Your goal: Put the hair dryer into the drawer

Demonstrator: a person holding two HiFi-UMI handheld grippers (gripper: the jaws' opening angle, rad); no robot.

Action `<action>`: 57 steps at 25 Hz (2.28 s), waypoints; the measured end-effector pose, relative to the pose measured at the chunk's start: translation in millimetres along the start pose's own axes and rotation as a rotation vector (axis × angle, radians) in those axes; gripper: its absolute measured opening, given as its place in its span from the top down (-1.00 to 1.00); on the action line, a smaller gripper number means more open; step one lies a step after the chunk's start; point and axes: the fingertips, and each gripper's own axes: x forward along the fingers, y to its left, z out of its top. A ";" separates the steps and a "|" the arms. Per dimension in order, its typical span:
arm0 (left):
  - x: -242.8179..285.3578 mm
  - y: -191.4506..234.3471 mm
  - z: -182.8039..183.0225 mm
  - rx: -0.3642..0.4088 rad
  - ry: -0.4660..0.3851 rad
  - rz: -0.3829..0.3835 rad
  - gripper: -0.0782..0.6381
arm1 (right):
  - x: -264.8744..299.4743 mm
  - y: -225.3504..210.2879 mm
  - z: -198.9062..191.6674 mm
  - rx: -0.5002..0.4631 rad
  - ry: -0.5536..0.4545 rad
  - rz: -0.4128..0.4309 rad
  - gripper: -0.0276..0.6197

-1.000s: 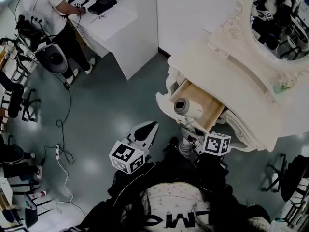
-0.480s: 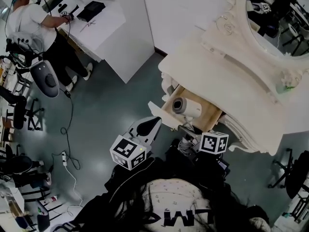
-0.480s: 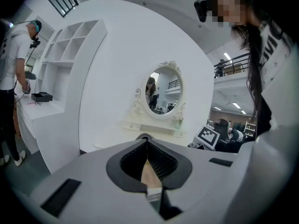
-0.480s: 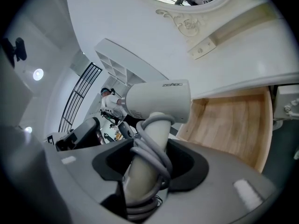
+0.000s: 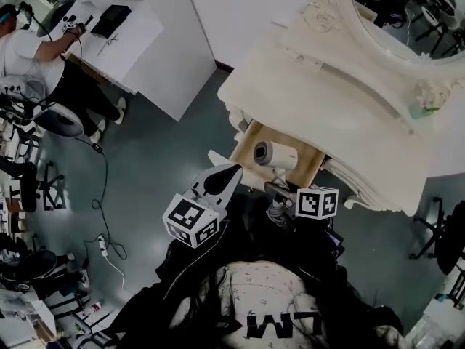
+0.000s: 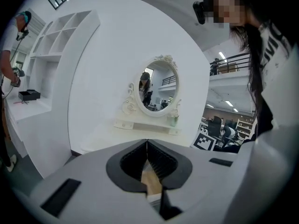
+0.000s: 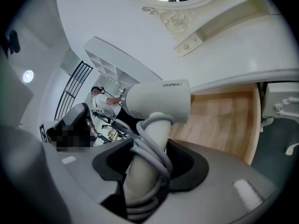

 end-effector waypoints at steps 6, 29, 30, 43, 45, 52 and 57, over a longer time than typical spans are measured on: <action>20.2 3.3 1.0 0.014 0.029 -0.070 0.78 | 8.8 -22.3 1.1 0.017 0.045 -0.049 0.20; 69.7 73.4 41.9 0.036 0.066 -0.246 0.78 | 72.8 -123.3 11.2 0.169 0.234 -0.265 0.20; 70.8 75.5 41.5 0.032 0.067 -0.252 0.78 | 73.7 -128.1 11.4 0.161 0.243 -0.282 0.20; 74.3 110.7 41.4 0.011 0.088 -0.262 0.78 | 88.2 -174.8 13.8 0.059 0.268 -0.438 0.20; 74.8 112.7 41.2 0.012 0.093 -0.266 0.78 | 90.9 -178.2 13.7 0.040 0.254 -0.447 0.20; 71.4 117.8 37.7 0.026 0.114 -0.276 0.78 | 95.1 -192.9 18.5 -0.050 0.195 -0.509 0.20; 67.1 124.1 37.9 0.033 0.118 -0.267 0.78 | 94.1 -207.6 22.4 -0.135 0.204 -0.593 0.20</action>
